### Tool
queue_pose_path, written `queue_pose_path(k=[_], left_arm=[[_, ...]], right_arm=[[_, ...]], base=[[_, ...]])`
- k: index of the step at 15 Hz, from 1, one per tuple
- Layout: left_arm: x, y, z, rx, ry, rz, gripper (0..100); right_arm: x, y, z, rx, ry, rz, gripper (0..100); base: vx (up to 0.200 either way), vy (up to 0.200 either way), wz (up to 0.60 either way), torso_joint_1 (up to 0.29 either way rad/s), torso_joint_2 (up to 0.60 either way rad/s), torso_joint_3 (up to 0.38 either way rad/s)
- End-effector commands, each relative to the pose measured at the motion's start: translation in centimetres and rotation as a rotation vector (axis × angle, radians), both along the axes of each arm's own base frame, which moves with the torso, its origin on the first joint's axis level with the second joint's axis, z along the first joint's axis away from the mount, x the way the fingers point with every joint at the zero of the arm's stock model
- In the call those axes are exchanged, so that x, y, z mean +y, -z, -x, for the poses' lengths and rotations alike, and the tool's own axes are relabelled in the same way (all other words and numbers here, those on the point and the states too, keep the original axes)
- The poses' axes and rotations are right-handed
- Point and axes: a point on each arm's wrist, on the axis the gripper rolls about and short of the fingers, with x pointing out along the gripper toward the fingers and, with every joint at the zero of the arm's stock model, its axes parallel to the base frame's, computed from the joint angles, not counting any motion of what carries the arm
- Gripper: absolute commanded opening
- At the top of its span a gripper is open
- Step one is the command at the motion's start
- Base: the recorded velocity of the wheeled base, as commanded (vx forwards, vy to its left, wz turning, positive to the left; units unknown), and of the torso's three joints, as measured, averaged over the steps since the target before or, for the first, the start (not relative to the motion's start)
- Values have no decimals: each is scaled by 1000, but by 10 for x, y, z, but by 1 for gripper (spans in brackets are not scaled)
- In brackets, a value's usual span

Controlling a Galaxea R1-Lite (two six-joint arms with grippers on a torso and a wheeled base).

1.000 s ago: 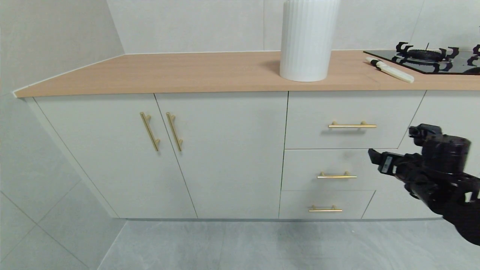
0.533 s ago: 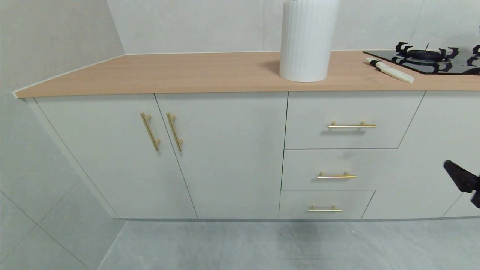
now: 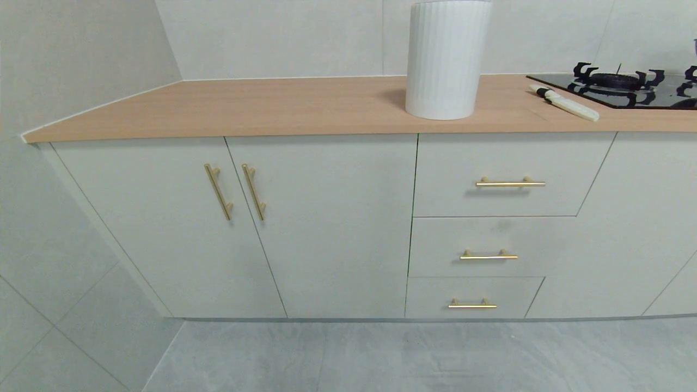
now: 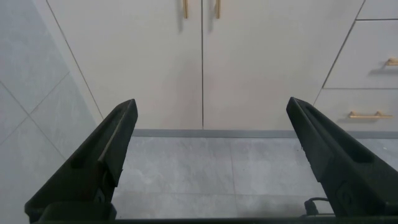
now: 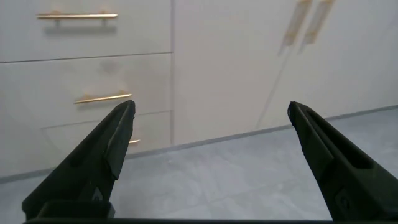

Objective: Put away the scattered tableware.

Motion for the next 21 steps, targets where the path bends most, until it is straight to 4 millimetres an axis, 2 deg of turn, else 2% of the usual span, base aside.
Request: queue_pose_path(k=[1,4,8,16,21], left_arm=[[0,0,0,1,-2,0,100],[0,0,0,0,0,0,100],[0,0,0,1,0,0,100],[0,0,0,1,-2,0,100],[0,0,0,0,0,0,100]], right_arm=[[3,16,30,-133,22,19,100],[5,29,22,-112,-67,-35,100],[9,74,-4,-77,-271,-108,100],[11,86,-5,30,-360,-131,100],[12,86,-5,38,-384,-104,100]], base=[[0,0,0,0,0,0],[0,0,0,0,0,0],[0,0,0,0,0,0],[0,0,0,0,0,0],[0,0,0,0,0,0]])
